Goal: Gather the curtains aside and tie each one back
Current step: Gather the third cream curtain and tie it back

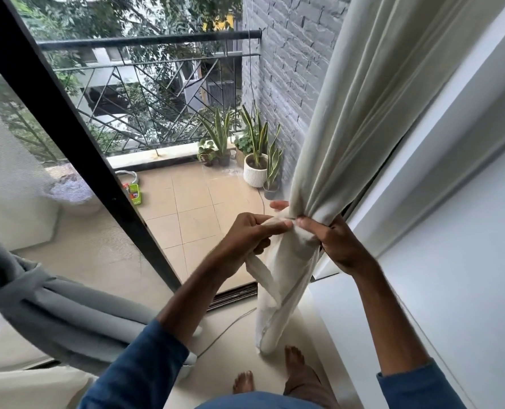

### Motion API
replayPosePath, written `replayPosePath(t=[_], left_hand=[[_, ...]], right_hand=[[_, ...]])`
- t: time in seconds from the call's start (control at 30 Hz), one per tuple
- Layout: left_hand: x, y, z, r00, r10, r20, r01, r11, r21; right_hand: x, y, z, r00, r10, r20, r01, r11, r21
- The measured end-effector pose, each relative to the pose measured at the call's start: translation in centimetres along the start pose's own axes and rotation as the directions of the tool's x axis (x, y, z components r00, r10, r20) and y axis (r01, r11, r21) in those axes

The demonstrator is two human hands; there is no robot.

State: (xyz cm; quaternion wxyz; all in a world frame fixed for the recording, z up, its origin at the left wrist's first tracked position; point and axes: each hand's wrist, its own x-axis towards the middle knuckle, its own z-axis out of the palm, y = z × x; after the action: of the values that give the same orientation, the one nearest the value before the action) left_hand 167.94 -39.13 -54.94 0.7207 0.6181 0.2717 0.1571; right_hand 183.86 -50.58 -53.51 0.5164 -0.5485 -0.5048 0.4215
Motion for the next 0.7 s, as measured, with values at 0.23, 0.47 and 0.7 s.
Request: replayPosePath(t=[0.23, 0.47, 0.7], left_hand=[[1.2, 0.5, -1.2, 0.998, -0.066, 0.016, 0.067, 0.996, -0.060], [2.7, 0.7, -3.7, 0.982, -0.155, -0.112, 0.139, 0.981, -0.134], [1.9, -0.3, -2.4, 0.994, -0.101, 0.052, 0.098, 0.993, 0.066]], right_hand=[[0.8, -0.2, -0.3, 0.994, -0.003, 0.108, 0.001, 1.000, 0.020], [0.1, 0.9, -2.0, 0.960, 0.205, -0.193, -0.188, 0.977, 0.102], [0.7, 0.4, -0.2, 0.982, 0.141, -0.129, -0.114, 0.974, 0.194]])
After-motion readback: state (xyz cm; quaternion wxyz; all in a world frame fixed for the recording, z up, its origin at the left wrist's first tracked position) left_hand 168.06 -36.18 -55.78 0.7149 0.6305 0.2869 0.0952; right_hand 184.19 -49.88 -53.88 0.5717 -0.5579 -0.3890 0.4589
